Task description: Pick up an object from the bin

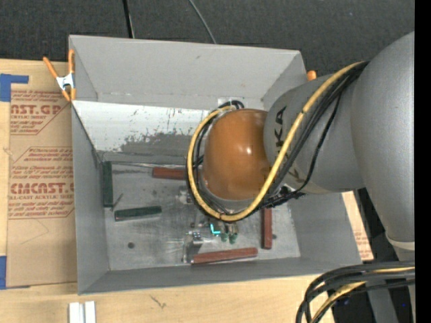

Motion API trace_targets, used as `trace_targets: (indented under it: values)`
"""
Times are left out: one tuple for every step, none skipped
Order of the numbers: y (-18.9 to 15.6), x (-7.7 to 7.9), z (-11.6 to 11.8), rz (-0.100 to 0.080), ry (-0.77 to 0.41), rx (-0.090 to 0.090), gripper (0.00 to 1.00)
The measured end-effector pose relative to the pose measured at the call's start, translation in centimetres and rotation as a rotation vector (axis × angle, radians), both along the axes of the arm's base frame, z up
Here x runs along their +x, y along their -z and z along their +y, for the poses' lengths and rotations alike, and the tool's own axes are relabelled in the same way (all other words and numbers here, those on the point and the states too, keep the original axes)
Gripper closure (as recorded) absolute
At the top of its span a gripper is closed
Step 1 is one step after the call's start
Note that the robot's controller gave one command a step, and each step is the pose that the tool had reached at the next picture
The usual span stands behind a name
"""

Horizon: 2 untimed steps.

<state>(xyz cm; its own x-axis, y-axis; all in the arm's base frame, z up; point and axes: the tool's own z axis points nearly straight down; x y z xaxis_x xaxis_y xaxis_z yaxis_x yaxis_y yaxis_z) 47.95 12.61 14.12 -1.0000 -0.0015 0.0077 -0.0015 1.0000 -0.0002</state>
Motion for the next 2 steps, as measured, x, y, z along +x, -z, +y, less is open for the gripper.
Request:
trace_targets:
  values:
    - [-0.30,0.20,-0.05,-0.007,0.001,0.001,0.00]
    - [0.27,0.37,-0.39,-0.014,-0.019,0.004,0.00]
